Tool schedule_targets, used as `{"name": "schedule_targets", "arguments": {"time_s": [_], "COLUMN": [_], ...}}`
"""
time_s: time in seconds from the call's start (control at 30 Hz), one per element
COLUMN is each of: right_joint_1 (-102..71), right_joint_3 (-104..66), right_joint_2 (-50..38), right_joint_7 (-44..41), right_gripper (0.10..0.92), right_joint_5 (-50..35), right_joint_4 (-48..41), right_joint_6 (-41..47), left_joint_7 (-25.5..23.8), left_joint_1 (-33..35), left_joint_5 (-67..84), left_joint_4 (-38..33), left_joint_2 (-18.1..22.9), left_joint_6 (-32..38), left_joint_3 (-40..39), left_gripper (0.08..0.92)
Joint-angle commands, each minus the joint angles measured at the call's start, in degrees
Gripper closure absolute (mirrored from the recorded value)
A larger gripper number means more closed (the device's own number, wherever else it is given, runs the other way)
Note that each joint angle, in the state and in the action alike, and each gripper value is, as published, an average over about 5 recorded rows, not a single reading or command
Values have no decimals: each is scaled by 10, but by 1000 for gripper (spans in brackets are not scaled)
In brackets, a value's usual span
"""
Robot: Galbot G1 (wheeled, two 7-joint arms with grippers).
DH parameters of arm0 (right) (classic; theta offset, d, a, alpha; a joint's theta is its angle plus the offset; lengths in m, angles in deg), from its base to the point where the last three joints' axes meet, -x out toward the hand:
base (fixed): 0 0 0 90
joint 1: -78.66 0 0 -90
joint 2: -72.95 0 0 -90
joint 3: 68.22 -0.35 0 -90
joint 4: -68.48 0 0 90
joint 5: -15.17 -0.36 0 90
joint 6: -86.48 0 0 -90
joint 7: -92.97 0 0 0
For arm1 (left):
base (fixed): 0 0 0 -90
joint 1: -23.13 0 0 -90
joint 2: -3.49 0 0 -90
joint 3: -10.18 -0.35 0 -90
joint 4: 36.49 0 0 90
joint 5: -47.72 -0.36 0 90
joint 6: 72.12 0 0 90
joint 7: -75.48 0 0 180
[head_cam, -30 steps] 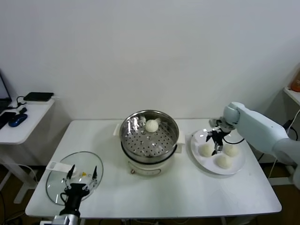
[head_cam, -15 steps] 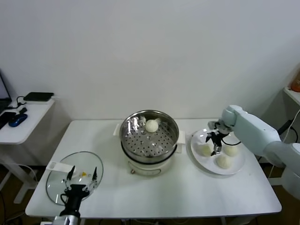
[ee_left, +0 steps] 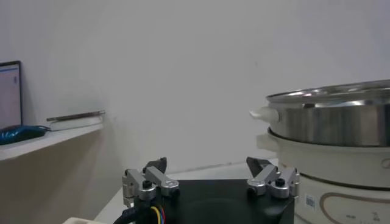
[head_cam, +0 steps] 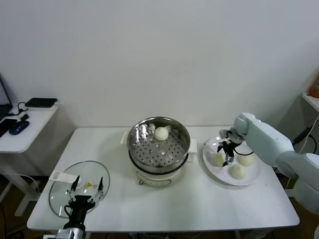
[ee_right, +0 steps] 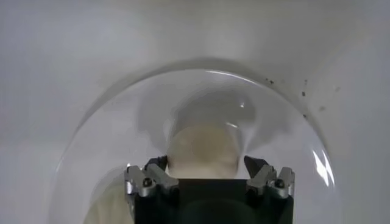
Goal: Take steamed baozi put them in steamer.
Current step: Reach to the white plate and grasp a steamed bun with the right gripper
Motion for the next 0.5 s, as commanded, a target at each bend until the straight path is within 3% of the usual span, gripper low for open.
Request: {"name": "schedule_targets", "arguments": {"time_s": [0.03,0.5], "right_joint_1": [-2,-3], "right_joint_3": [-8,-16], "right_joint_2": [4,5], "right_joint_7": [-2,-2], "right_gripper": [203,307], "right_joint_5": [6,12], "right_joint_4": [-5,-4], "right_joint_6": [-2,-4], "left_joint_7": [0,1], "left_joint_1": [-1,0], "left_joint_5": [-1,-1], "left_joint_4": [1,0], "left_joint_2": [1,2], "left_joint_6": [0,0], "left_joint_3": [0,0], "left_gripper": [177,177]}}
